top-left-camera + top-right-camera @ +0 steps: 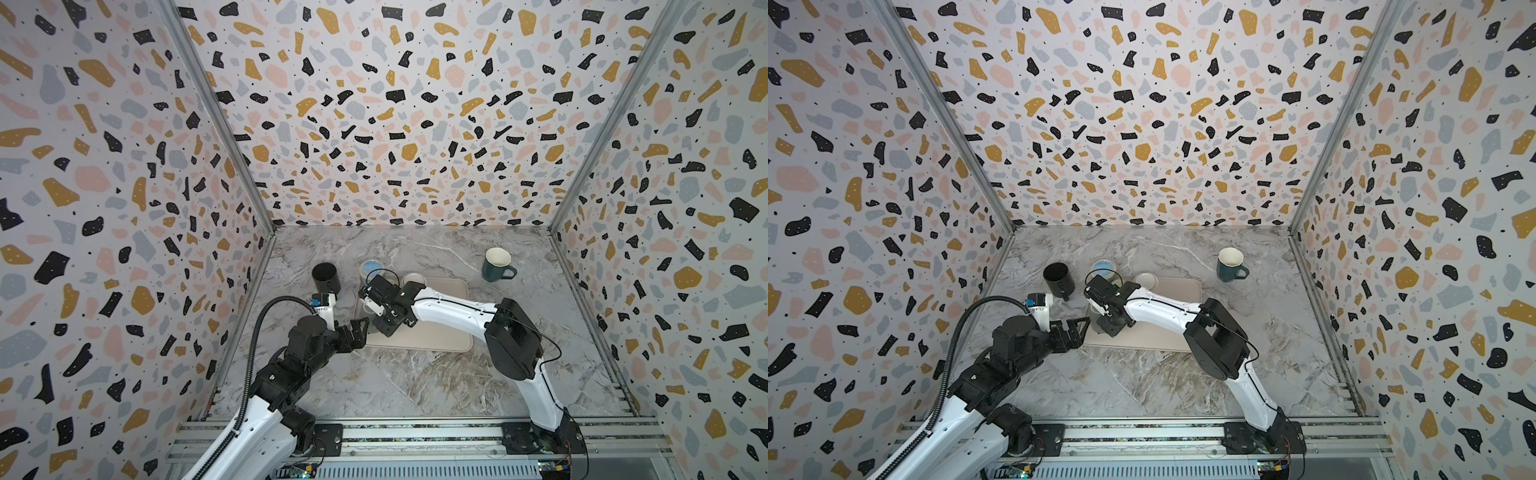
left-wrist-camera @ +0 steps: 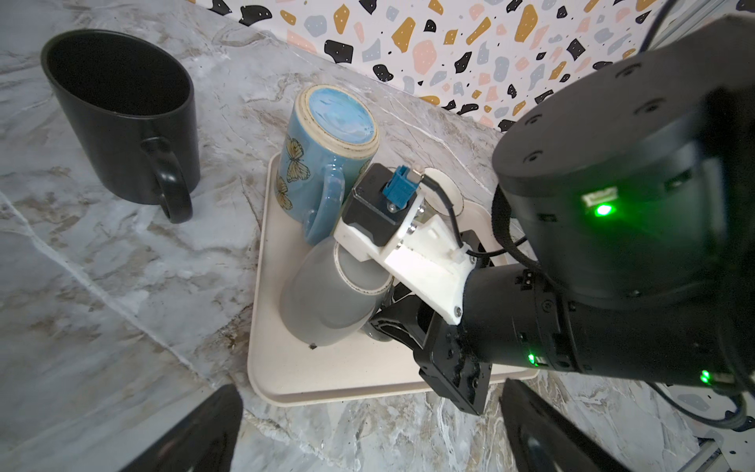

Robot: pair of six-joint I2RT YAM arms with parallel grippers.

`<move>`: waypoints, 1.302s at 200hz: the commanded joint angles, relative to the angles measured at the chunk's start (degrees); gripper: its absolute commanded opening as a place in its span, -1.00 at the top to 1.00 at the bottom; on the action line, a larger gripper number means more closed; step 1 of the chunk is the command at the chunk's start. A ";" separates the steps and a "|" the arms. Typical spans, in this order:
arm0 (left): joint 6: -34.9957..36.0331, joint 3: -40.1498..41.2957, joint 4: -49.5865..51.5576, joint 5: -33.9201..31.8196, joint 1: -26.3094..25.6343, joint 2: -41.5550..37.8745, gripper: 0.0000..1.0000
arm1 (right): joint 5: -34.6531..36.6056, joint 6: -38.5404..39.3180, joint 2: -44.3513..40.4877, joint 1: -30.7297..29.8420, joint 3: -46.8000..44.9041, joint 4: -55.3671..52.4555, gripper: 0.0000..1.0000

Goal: Turn the mug right side up
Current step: Pick up the mug from the tray.

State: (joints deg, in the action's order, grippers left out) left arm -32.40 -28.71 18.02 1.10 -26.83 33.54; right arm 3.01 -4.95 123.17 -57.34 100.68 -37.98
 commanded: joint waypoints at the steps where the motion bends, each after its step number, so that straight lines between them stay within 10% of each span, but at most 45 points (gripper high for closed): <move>1: -0.20 0.21 -0.88 -0.82 -0.48 -0.93 -1.00 | -0.06 -1.90 -0.50 -0.25 2.38 -2.57 0.85; 145: -0.12 -0.82 -0.79 -4.45 -1.57 -0.43 -1.00 | -11.44 -5.75 -8.75 2.11 -2.42 3.59 1.00; 260: 5.09 -8.72 -3.21 -10.69 -1.49 5.07 -1.00 | -23.67 -13.11 -32.60 12.21 -26.51 23.73 1.00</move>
State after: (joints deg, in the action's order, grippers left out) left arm -28.40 -36.53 18.24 -9.34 -28.25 36.05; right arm -15.92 -15.31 96.51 -47.83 77.82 -23.03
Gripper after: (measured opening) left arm 0.997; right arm 0.164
